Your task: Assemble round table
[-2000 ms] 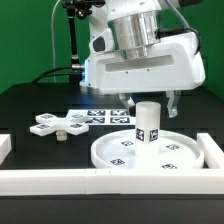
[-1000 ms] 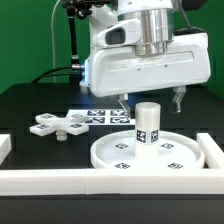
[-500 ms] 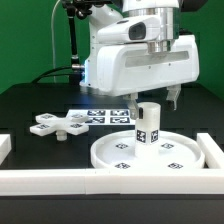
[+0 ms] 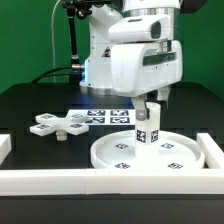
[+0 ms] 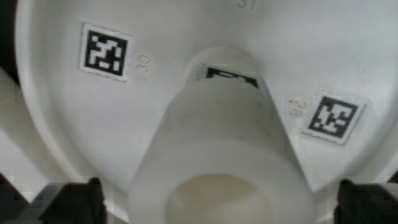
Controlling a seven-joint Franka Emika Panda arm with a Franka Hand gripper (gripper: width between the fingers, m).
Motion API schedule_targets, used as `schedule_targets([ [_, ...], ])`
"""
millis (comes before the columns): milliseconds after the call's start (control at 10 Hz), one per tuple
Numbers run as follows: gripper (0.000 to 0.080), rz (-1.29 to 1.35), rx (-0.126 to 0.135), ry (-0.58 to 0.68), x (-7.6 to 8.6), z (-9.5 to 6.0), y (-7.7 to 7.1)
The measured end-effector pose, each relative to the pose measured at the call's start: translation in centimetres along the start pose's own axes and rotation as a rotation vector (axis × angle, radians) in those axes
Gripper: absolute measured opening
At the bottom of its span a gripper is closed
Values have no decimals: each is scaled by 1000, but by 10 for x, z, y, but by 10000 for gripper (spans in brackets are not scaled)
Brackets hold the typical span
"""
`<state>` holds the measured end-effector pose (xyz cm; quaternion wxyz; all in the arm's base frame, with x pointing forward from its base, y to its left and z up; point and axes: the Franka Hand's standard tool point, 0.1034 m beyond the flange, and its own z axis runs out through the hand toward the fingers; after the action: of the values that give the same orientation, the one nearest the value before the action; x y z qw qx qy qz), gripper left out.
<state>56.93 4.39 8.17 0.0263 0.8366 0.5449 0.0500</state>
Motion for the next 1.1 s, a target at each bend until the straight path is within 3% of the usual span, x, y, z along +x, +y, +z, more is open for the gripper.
schedule_targets([
  [400, 649, -369, -20, -42, 1, 1, 0],
  [1100, 649, -708, -7, -86, -4, 10, -1],
])
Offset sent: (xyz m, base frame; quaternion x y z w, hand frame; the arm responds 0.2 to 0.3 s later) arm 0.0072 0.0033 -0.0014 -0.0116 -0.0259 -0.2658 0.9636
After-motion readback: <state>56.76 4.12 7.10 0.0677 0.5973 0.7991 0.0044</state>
